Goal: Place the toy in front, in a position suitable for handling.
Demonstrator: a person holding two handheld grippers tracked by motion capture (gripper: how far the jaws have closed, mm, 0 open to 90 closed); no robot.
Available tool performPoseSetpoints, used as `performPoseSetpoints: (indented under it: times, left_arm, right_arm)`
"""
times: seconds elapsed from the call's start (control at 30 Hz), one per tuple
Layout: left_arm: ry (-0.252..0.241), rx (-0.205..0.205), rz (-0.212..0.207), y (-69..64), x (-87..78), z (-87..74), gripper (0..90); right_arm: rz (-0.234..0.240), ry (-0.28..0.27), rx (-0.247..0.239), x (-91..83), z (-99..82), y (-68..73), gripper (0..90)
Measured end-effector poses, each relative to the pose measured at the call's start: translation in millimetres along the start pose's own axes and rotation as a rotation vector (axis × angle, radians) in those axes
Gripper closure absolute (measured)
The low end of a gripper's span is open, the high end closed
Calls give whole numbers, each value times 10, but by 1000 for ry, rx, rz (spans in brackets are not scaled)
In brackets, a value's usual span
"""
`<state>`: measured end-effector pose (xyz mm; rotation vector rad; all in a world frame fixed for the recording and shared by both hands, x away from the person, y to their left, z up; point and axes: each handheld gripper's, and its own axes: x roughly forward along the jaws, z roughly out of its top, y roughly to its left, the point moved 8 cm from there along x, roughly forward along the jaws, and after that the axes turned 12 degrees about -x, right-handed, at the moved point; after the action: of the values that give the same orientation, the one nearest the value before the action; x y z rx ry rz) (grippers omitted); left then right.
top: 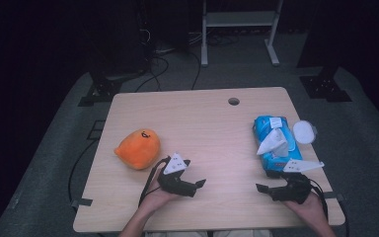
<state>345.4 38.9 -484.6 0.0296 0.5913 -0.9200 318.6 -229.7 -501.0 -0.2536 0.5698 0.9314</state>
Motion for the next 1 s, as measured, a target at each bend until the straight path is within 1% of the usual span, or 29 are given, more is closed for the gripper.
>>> performPoseSetpoints:
  times: [0.07, 0.13, 0.17, 0.2, 0.23, 0.33, 0.37, 0.4, 0.43, 0.47, 0.53, 0.57, 0.63, 0.7, 0.8, 0.9, 0.93, 1.0]
  left_arm:
    - [-6, -9, -5, 15, -16, 50, 132]
    - [-35, -36, -17, 29, -57, 128, 132]
    - [-50, -37, -15, 38, -82, 170, 132]
    - [-74, -25, 2, 66, -138, 245, 132]
    - [-74, -25, 2, 66, -138, 245, 132]
    - [-114, -24, 29, 151, -238, 347, 132]
    - [-134, -20, 51, 231, -316, 408, 132]
    - [-134, -20, 51, 231, -316, 408, 132]
    - [-159, -8, 81, 325, -408, 472, 132]
    - [-159, -8, 81, 325, -408, 472, 132]
    - [-186, -10, 102, 426, -512, 532, 132]
    - [-203, -20, 112, 479, -565, 554, 132]
    - [-225, -36, 127, 578, -667, 579, 132]
    - [-242, -45, 154, 673, -763, 590, 132]
    - [-273, -71, 182, 791, -888, 601, 132]
    - [-291, -81, 215, 896, -987, 595, 131]
    - [-298, -83, 225, 932, -1018, 591, 131]
    - [-306, -89, 256, 1020, -1092, 572, 131]
  right_arm:
    - [4, -1, 9, 7, -10, -16, 255]
    - [6, 0, 14, 4, -15, -18, 255]
    - [5, 0, 17, -1, -19, -18, 256]
    - [-2, -2, 16, -14, -25, -18, 256]
    - [-3, -4, 16, -24, -27, -15, 255]
    - [-10, -6, 16, -46, -27, -4, 255]
    - [-12, -6, 14, -49, -28, -2, 255]
    - [-13, -4, 14, -55, -28, 1, 255]
    - [-15, -6, 15, -57, -26, 3, 255]
    - [-15, -6, 15, -57, -26, 3, 255]
    - [-17, -5, 17, -55, -33, 5, 255]
    - [-15, -3, 23, -51, -36, 8, 255]
    - [-16, 0, 22, -44, -42, 4, 255]
    - [-14, 0, 21, -31, -41, 2, 255]
    - [-9, 5, 23, -10, -37, 10, 255]
    - [-5, 9, 22, 5, -36, 23, 255]
    - [-5, 11, 14, 5, -35, 32, 255]
    - [-4, 10, 12, 2, -31, 37, 255]
